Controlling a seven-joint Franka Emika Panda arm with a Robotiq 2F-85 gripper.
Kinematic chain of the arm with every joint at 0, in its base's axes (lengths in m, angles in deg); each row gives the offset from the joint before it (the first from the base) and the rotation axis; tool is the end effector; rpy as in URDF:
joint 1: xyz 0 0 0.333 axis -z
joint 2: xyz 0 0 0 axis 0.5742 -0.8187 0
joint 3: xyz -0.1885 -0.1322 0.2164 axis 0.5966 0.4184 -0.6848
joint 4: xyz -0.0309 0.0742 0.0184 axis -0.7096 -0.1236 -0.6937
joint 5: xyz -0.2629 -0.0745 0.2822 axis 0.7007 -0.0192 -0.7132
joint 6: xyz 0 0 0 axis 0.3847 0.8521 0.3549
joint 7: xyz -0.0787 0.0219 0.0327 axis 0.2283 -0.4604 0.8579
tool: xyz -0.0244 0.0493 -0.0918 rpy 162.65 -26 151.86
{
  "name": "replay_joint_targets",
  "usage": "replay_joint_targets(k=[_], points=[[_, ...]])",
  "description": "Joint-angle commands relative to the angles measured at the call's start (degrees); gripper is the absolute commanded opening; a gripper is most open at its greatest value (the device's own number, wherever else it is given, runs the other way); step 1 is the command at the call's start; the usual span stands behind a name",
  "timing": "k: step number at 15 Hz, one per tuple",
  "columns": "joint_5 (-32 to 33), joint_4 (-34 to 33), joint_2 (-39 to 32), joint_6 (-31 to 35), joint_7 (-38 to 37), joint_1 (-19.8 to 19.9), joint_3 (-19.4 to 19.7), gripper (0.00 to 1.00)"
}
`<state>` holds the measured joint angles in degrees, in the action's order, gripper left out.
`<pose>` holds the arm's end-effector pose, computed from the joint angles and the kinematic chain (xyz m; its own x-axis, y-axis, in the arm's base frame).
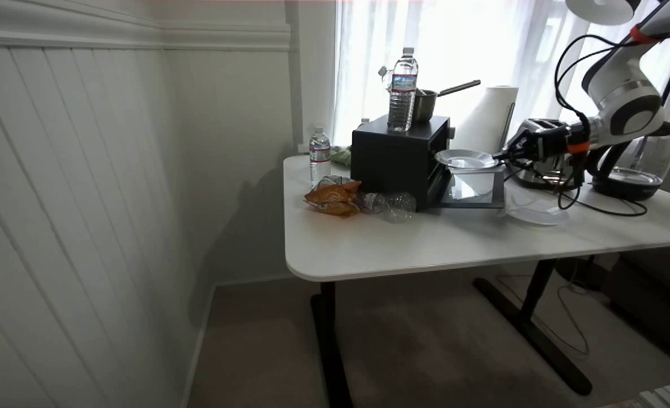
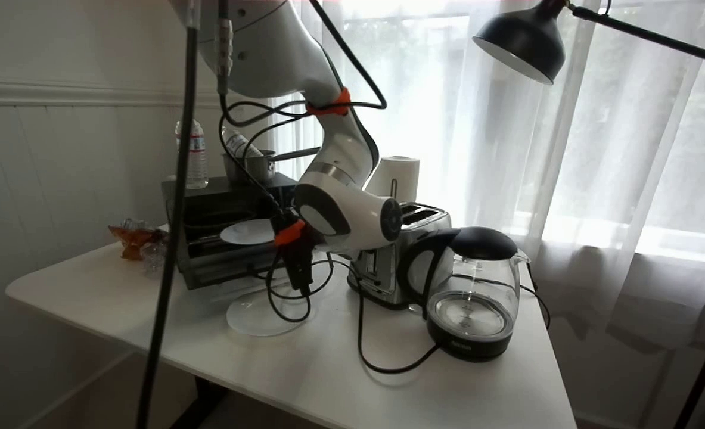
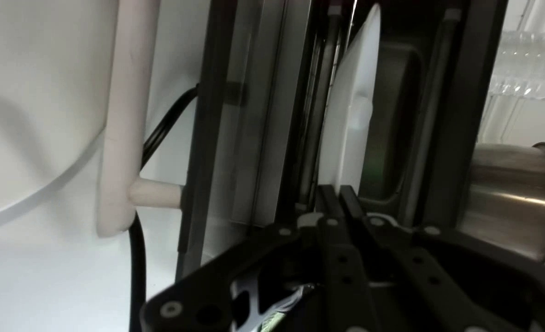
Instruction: Pick up one white plate and put it in the oven on the top tray
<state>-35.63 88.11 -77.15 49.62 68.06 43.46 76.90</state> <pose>0.5884 -0.0714 0.1951 0.9203 -0.3839 0.0749 -0.0861 -0.3857 -0.9186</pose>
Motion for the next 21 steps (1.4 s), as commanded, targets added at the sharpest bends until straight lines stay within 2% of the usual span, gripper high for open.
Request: replay_joint_targets(k=[1,6,15,21], points=[[-5.36,-3.43,-2.70,4.08,-1.04,-2.52,-1.03,0.03],[-7.98,-6.62,-5.27,7.06,-2.11,-5.55,-2.16,0.03],[-7.07,-13.39,-9.81,12.16,-6.05,-10.41,-3.90,0.03],[-6.25,-15.63,-11.06,13.44,-7.15,-11.84,-4.30,0.04]])
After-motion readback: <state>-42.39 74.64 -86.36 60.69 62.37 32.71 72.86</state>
